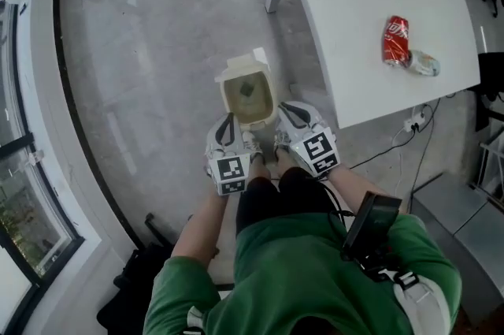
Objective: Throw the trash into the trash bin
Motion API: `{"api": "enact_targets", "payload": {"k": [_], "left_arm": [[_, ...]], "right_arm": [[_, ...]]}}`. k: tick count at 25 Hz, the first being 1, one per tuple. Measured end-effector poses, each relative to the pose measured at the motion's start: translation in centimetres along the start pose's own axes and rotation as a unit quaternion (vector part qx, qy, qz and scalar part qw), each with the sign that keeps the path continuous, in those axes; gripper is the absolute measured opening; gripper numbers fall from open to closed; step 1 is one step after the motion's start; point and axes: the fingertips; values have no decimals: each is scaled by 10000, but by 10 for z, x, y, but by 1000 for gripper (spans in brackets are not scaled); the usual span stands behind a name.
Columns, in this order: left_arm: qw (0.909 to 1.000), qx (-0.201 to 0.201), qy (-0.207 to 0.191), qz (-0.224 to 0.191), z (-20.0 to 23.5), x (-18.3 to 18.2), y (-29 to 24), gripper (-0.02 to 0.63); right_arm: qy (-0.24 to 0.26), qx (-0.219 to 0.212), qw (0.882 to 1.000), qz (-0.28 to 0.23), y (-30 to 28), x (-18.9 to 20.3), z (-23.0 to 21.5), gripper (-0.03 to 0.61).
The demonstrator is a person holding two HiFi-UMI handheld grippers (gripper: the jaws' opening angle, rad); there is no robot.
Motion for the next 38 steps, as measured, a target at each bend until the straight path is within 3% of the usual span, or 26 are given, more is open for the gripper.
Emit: {"api": "enact_targets", "payload": {"k": [16, 29, 38], "left_arm": [[9891, -250, -59, -1451, 16, -103, 151, 5], [9736, -252, -160, -2261, 9, -131, 215, 5], [9670, -150, -214, -2536, -4, -146, 238, 5]], "right_arm": [[150, 293, 9895, -1409, 139, -127, 32, 28], [340, 527, 9775, -2012, 204, -151, 57, 28], [343, 634, 9731, -2188, 230, -150, 59, 23]]}}
Point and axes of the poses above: the fingertips, and each gripper's own axes: y backward along the fingers, z to its left, x out of its underside, and after that the axes turned 12 degrees about z, right-handed
